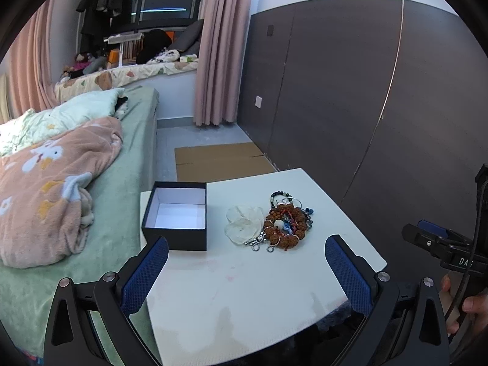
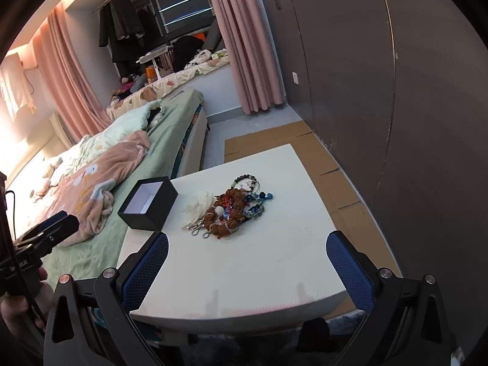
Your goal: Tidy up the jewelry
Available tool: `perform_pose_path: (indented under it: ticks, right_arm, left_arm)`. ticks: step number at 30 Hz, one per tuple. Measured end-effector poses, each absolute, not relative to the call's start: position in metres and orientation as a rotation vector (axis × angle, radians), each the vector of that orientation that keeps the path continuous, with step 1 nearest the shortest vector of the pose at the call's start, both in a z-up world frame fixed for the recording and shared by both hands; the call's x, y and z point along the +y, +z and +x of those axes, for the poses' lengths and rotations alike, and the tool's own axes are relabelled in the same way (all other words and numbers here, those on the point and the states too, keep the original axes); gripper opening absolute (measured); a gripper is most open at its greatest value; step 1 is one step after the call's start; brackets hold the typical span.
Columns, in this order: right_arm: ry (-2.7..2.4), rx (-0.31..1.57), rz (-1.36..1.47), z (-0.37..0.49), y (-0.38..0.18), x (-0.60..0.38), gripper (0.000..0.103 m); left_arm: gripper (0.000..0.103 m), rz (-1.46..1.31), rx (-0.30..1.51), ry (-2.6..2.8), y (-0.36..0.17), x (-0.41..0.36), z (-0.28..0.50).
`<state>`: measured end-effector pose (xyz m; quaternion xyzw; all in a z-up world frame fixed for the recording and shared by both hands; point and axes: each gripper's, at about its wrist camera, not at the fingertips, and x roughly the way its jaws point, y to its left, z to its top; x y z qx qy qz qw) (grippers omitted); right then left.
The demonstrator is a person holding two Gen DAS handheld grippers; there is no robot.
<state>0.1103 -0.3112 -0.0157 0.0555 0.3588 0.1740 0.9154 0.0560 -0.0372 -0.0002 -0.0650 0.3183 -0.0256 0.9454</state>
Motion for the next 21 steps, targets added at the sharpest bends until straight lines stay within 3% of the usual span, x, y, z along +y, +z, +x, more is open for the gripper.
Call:
perform_pose_path:
  ticks: [8, 15, 21]
  right_arm:
    - [0.370, 0.774, 0.169, 0.146, -0.031, -0.310, 0.103]
    - [0.403, 0.827, 0.262, 0.190, -0.038, -0.309, 0.085]
    - [0.442, 0.871, 0.315, 0.219, -0.041, -0.299, 0.081]
  left_arm:
    - [0.093, -0.137, 0.690, -0.086, -0.017, -0.039, 0.093]
    - [0.079, -0.156, 0.751, -0.116, -0.035, -0.042, 0.129]
    - [0.073, -0.167, 0.797, -0.145, -0.050, -0.045, 0.152]
